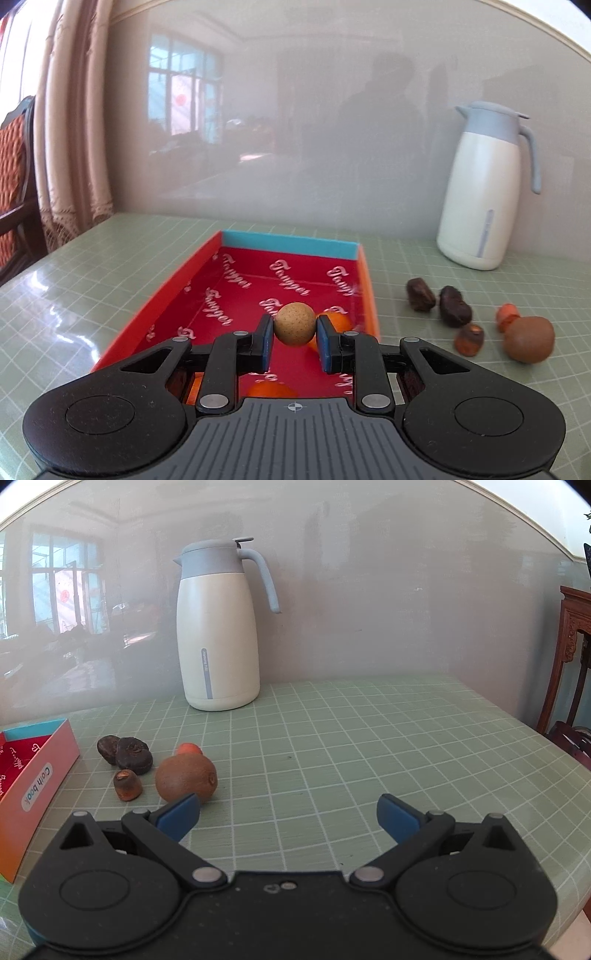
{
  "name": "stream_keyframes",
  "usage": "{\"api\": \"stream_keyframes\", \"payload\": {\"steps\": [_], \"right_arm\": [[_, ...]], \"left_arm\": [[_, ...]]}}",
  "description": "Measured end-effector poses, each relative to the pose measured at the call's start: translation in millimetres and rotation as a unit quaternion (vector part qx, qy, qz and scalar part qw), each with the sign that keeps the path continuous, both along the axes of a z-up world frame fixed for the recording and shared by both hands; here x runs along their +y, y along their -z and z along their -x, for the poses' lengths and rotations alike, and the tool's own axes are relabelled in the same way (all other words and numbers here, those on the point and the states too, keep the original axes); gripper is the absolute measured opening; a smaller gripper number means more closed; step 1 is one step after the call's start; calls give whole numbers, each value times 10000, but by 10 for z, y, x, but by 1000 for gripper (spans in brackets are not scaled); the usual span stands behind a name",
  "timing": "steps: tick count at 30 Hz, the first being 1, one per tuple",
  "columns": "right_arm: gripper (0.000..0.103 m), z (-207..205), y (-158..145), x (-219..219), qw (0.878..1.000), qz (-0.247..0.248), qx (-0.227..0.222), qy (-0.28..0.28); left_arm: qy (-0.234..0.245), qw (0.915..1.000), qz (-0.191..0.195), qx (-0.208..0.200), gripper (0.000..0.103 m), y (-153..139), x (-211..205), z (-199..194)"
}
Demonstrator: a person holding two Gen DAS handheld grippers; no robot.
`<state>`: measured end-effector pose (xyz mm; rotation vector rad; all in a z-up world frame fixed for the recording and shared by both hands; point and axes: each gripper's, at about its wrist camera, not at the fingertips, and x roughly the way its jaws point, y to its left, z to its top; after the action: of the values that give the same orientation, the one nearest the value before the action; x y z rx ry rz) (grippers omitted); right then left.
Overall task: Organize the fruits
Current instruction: 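Carry the tan fruit with the left gripper into the box and open, then lower the right gripper onto the brown kiwi and close around it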
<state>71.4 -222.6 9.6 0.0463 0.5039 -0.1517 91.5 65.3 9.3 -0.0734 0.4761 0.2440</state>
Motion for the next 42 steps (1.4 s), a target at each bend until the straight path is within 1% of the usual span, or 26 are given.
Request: {"api": "stream_keyframes", "payload": {"steps": [10, 14, 19, 22, 24, 25, 26, 28, 29, 31, 32, 34, 42], "right_arm": [[103, -18, -3, 63, 10000, -1, 12, -73], [103, -27, -9, 99, 9999, 0, 9, -103], [103, -48, -16, 162, 9999, 0, 9, -168], [103, -59, -22, 212, 9997, 19, 3, -223], [103, -67, -26, 241, 9997, 23, 3, -258], [103, -69, -27, 259, 9996, 18, 2, -277], [103, -71, -31, 277, 9996, 19, 0, -296], [103, -76, -33, 312, 9995, 27, -5, -325], [103, -81, -34, 331, 9994, 23, -10, -343], [103, -84, -37, 370, 9992, 7, -21, -394], [103, -87, -37, 395, 9991, 4, -29, -428], [103, -95, -36, 444, 9986, -10, -53, -519], [103, -138, -32, 671, 9962, 31, -121, -860]], "left_arm": [[-415, 9984, 258, 294, 25, 121, 237, -75], [-508, 9978, 221, 360, 25, 140, 263, -83], [-601, 9971, 248, 399, 25, 129, 323, -49], [-638, 9969, 273, 357, 25, 102, 370, -2], [-654, 9970, 254, 317, 27, 83, 392, 33], [-674, 9970, 245, 295, 37, 71, 403, 51], [-725, 9968, 221, 259, 58, 57, 409, 81], [-934, 9956, 70, 95, 82, 11, 426, 147], [-869, 9962, 67, 4, 83, -18, 427, 184], [-903, 9958, -147, -109, 84, -76, 408, 247], [-928, 9953, -232, -143, 87, -94, 405, 273], [-987, 9946, -259, -168, 94, -122, 438, 322], [-1261, 9911, -330, -265, 96, -212, 696, 543]]}}
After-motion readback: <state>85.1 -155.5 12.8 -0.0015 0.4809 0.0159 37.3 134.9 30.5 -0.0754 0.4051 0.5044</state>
